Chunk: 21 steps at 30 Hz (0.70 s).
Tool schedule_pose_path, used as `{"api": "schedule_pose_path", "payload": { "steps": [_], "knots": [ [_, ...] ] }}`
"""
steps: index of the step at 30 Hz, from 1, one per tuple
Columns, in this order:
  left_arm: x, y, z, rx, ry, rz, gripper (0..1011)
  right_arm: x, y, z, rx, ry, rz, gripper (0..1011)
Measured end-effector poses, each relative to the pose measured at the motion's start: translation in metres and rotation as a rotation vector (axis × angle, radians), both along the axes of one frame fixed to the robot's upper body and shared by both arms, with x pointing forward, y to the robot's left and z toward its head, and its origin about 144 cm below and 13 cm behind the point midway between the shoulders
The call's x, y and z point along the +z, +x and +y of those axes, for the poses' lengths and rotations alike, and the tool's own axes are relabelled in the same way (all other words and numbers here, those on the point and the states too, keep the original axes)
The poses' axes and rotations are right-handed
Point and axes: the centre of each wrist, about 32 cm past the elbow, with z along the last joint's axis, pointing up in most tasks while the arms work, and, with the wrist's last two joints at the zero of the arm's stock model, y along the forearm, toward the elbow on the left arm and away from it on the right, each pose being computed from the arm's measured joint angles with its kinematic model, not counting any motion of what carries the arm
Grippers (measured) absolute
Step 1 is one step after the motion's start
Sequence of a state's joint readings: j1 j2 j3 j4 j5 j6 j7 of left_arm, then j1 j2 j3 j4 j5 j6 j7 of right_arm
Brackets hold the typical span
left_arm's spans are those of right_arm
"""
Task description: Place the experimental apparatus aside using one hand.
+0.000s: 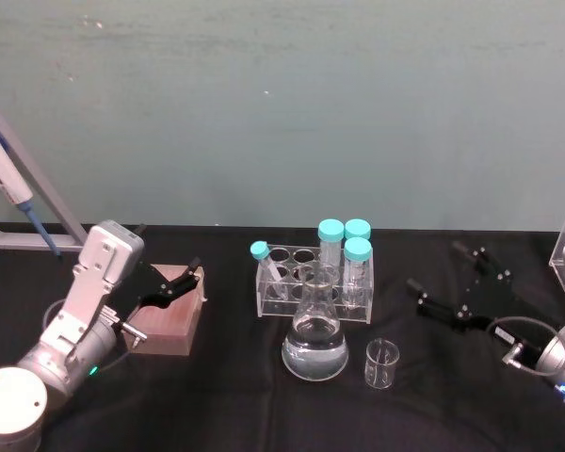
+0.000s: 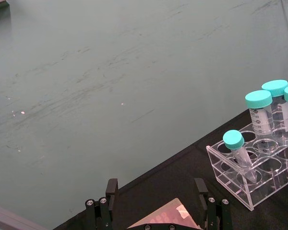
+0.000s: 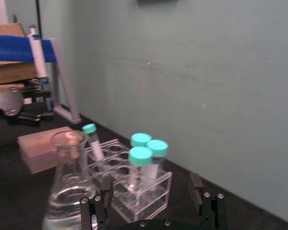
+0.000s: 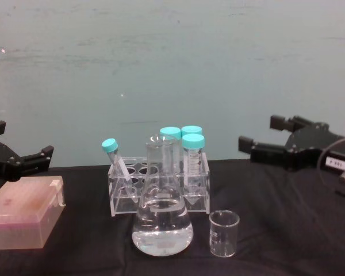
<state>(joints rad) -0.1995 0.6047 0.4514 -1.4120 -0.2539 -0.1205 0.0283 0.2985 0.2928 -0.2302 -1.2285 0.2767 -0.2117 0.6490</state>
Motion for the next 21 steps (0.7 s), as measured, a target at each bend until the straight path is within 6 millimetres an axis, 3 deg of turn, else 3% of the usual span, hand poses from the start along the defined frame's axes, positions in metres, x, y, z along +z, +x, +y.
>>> {"api": "schedule_pose_path", "payload": {
  "steps": [21],
  "knots": [
    [0.000,0.000,0.000,0.000,0.000,0.000,1000,-0.012,0.001,0.008,0.183,-0.034,0.075,1003]
  ]
}}
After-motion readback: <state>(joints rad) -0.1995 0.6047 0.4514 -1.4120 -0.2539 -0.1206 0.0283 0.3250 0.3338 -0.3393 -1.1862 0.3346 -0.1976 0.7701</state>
